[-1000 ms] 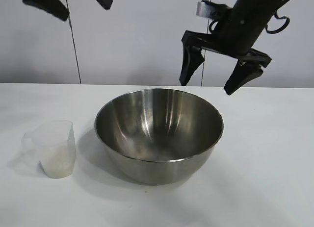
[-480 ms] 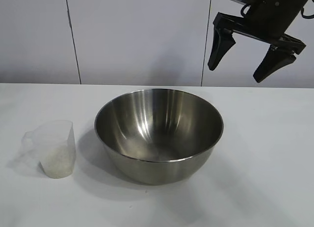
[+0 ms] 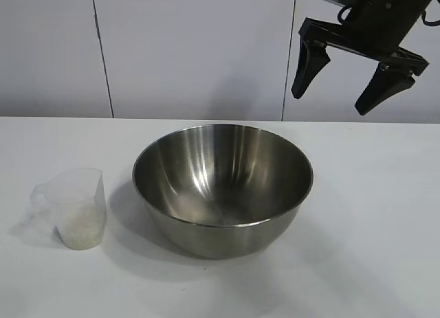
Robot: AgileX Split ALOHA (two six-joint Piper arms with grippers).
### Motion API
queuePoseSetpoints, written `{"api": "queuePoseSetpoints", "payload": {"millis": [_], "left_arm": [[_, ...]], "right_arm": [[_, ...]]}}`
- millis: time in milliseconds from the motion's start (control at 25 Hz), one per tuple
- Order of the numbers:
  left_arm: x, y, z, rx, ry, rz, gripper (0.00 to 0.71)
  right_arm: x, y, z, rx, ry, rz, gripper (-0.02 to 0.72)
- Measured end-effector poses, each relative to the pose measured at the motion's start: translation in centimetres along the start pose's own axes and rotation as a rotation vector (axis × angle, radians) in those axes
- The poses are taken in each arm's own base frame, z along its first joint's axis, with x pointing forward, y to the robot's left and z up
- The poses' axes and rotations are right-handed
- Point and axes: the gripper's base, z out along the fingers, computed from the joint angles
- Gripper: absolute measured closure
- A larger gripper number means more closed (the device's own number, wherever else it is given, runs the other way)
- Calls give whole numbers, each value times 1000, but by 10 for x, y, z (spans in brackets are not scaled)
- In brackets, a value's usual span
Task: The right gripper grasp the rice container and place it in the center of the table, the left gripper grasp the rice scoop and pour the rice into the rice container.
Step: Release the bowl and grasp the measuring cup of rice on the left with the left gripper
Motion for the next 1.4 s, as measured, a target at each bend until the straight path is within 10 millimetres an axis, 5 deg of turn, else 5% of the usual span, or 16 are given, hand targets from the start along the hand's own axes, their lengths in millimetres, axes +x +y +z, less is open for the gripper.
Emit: {"api": "queuePoseSetpoints", "payload": {"millis": [400,920,1400], "left_arm": [[35,-10,-31,129,130,75,87],[118,-28,-19,200,550,112,110],[122,-29,8,151,511,122,144]], "right_arm": [[0,0,0,0,2,0,10],[0,0,0,0,3,0,10],[0,0,0,0,4,-1,10]]}}
